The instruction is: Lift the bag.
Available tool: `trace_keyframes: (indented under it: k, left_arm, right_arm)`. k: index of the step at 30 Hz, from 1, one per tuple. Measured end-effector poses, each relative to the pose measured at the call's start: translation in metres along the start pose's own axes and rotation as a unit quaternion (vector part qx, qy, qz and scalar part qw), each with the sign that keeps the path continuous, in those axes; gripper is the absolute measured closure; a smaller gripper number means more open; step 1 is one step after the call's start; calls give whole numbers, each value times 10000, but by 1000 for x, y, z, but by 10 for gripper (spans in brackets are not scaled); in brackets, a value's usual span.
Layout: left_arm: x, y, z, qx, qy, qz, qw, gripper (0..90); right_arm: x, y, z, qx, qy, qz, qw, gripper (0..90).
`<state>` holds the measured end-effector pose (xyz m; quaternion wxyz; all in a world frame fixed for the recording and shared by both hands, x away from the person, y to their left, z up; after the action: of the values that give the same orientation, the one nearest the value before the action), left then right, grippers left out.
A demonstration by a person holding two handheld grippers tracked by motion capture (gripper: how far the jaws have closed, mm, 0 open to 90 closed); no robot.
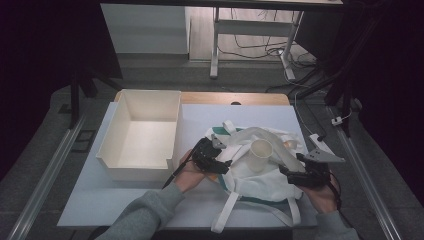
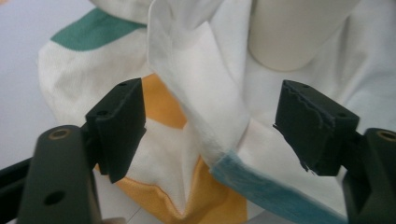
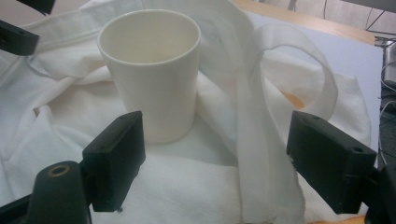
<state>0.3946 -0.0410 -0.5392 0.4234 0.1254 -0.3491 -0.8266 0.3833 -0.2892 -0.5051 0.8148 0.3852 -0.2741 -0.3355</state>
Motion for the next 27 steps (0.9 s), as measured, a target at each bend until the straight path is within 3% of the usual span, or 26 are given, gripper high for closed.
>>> trace_keyframes:
  k: [4, 9, 13, 20, 24, 27]
  left_arm:
    - [-3, -6, -6, -173, -104, 121, 9997, 388]
    - [-1, -9, -8, -266, -267, 197, 9991, 629]
    - [-2, -9, -7, -265, -332, 207, 9989, 764]
    - [-2, -9, -5, -256, -402, 184, 9987, 810]
    - [-1, -9, -4, -255, -414, 192, 9986, 812]
    - [-1, -9, -3, -226, -430, 171, 9987, 817]
  right_arm:
    - [1, -1, 1, -41, -42, 36, 10000, 196]
    - [5, -3, 4, -178, -77, 5, 9998, 218]
    - [10, -9, 8, -480, -73, -109, 9988, 243]
    - [23, -30, 15, -1103, -364, -354, 9926, 300]
    - [29, -46, 13, -1287, -393, -485, 9897, 434]
    - [32, -49, 10, -1184, -452, -523, 9906, 665]
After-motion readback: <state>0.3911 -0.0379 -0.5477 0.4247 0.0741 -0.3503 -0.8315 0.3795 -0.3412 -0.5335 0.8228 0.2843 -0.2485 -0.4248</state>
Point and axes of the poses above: each handheld gripper's, and its own axes: z roughly backward along the jaws, y roughly out of its top, x roughly to its right, the point moved 9 cm from there along -z, roughly forward along the jaws, and after that the axes turned 8 degrees about z, right-handed, at the moved point
